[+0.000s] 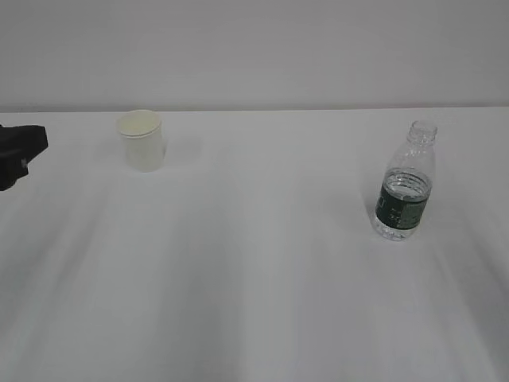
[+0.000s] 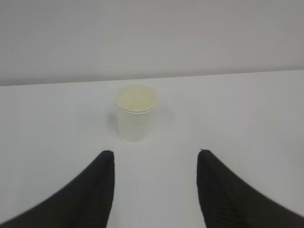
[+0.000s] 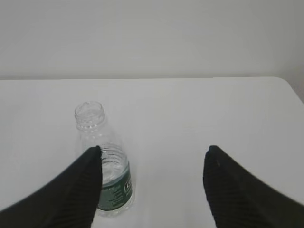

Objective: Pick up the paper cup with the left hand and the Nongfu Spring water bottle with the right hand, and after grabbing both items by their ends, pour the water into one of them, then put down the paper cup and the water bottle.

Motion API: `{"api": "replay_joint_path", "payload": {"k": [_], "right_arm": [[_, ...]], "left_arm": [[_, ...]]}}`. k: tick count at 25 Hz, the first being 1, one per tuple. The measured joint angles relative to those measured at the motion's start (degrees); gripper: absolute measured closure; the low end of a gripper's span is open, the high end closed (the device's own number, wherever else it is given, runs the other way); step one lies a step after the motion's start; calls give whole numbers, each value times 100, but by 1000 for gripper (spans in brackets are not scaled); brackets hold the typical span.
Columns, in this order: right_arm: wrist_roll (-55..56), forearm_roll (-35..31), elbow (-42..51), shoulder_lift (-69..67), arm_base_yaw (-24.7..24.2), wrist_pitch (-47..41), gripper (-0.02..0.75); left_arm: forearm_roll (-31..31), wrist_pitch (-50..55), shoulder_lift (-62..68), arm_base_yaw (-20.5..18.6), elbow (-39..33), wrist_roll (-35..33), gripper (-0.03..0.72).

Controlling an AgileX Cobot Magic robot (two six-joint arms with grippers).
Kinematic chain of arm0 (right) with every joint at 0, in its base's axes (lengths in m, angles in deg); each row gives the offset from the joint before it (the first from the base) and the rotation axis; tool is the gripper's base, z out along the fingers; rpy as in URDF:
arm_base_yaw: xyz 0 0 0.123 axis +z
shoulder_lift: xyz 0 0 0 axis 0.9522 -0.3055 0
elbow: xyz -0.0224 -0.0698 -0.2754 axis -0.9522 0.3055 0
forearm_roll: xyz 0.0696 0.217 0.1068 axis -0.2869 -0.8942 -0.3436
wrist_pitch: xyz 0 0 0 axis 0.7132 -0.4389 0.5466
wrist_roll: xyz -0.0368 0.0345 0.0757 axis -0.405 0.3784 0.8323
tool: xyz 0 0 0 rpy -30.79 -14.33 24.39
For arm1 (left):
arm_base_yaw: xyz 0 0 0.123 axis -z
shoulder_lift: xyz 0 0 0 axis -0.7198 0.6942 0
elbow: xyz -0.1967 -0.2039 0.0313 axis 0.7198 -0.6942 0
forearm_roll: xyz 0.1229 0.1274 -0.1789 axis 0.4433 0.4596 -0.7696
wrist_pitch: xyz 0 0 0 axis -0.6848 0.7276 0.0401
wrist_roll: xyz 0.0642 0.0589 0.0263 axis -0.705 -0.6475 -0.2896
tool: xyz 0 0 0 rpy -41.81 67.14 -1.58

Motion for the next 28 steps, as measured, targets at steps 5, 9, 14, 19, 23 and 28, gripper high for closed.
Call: {"api": "replay_joint_path", "payload": {"k": [5,9,14,19,23,28], "right_arm": [[377,357,353,-122,0,482,237],[844,824,568,-400,0,950,237],[1210,1295,602,-957,0,1591,237],[1258,1444,610,-1539,0,2206,237],[1284,1467,657,-2035,0,2700,237],[1429,1467,992,-2752,0,4093,237]], "left_arm": [[-81,-371,338,0,0,0,291],[-104,-596,505,0,0,0,291],[-107,-762,701,0,0,0,291],[-107,-995,721,0,0,0,291],[-63,-1060,721,0,0,0,291],[91,-1144,721,0,0,0,291]]}}
